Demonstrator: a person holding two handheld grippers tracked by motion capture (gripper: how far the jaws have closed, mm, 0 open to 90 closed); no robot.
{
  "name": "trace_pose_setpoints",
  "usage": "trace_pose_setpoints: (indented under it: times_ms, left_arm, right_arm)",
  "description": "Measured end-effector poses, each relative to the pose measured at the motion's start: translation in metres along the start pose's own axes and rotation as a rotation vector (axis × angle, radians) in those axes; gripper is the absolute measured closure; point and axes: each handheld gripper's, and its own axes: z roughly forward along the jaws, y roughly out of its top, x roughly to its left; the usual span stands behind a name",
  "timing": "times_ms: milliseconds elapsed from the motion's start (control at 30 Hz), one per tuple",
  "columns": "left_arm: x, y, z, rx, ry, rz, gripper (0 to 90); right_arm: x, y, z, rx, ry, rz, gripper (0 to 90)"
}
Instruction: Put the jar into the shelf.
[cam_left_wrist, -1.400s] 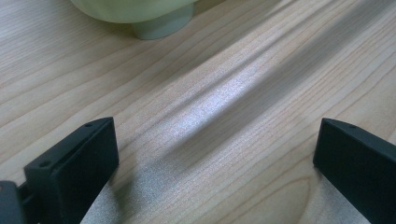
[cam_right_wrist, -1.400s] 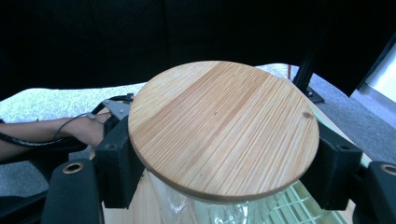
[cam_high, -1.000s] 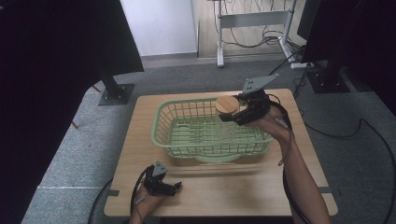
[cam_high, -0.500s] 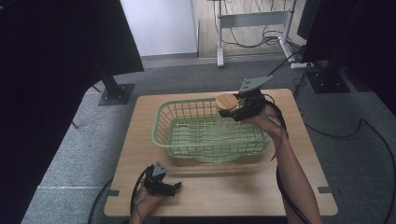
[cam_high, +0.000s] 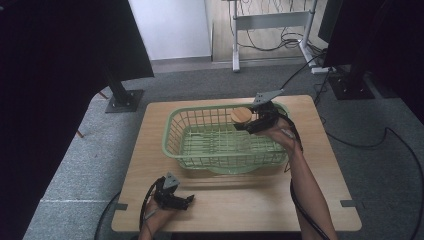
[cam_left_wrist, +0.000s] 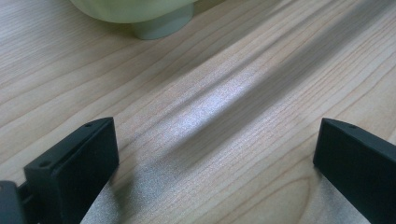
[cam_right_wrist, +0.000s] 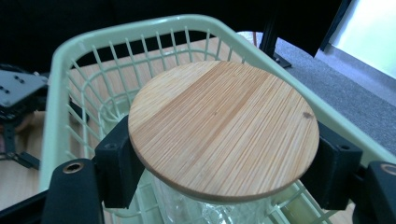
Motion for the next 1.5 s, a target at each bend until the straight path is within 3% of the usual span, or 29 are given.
trace_pose_setpoints:
  times_ms: [433, 567, 867, 1033, 1200, 1500]
  left_arm:
    - [0.0, 0.0, 0.0, 0.001, -0.001, 0.001, 0.0]
    - [0.0, 0.0, 0.0, 0.0, -0.001, 0.001, 0.0]
    - [0.0, 0.0, 0.0, 0.0, -0.001, 0.001, 0.0]
    - [0.0, 0.0, 0.0, 0.0, -0.001, 0.002, 0.0]
    - [0.0, 0.0, 0.0, 0.0, -0.001, 0.001, 0.0]
    - [0.0, 0.0, 0.0, 0.0, -0.001, 0.002, 0.0]
  right_arm:
    - [-0.006, -0.019, 0.026, 0.026, 0.042, -0.01, 24.5]
    - [-0.008, -0.022, 0.025, 0.011, 0.051, 0.004, 24.5]
    - [-0.009, -0.024, 0.019, 0.033, 0.048, 0.012, 23.6]
    - [-0.007, -0.022, 0.02, 0.064, 0.031, 0.011, 15.0]
    - [-0.007, -0.02, 0.017, 0.047, 0.019, 0.038, 6.0]
    - [-0.001, -0.016, 0.011, 0.024, 0.025, 0.006, 6.1]
